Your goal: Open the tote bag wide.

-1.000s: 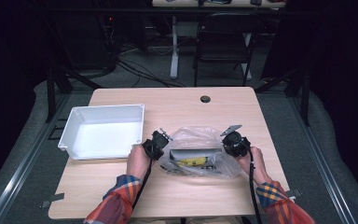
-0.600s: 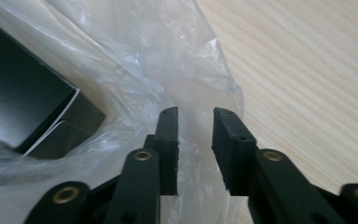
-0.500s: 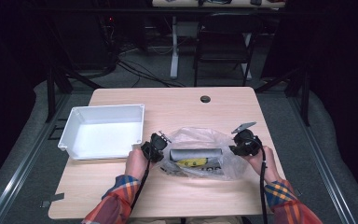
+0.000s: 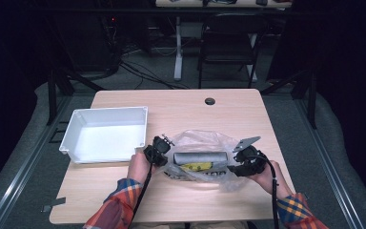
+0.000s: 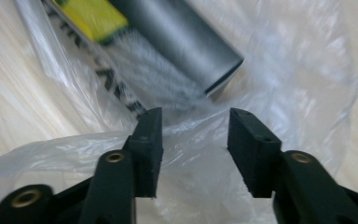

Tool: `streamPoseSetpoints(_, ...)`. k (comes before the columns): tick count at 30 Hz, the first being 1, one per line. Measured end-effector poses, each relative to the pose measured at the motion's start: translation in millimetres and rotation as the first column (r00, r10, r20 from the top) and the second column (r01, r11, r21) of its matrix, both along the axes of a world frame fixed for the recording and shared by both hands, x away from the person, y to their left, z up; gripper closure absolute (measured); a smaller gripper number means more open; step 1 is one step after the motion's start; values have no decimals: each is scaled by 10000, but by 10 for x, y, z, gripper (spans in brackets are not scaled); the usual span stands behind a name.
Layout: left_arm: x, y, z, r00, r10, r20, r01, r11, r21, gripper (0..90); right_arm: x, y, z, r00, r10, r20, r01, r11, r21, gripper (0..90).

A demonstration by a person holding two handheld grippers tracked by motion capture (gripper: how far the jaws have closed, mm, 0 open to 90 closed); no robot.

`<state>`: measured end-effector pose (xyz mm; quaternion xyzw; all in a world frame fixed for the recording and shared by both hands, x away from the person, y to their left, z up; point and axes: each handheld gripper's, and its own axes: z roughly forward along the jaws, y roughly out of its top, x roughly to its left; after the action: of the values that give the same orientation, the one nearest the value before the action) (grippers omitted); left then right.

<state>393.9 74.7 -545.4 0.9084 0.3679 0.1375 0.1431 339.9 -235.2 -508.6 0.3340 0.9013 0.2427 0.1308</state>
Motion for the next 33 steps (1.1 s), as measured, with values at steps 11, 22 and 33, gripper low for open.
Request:
streamPoseSetpoints(11,1,13,-16,9997,-45,-228,47,10000,63,788,34,93,-348,9998,-168,119,180,9940,-1083,842)
streamPoseSetpoints(22,-47,38,-30,9993,22,-374,-4,9989,475,807,229,53,-507,9897,-960,1064,1131,9791,-1692,900)
streamPoseSetpoints(33,-128,78,154,9998,-61,-172,60,10000,-31,618,152,-27,-212,9967,-584,557,623,9956,-694,631)
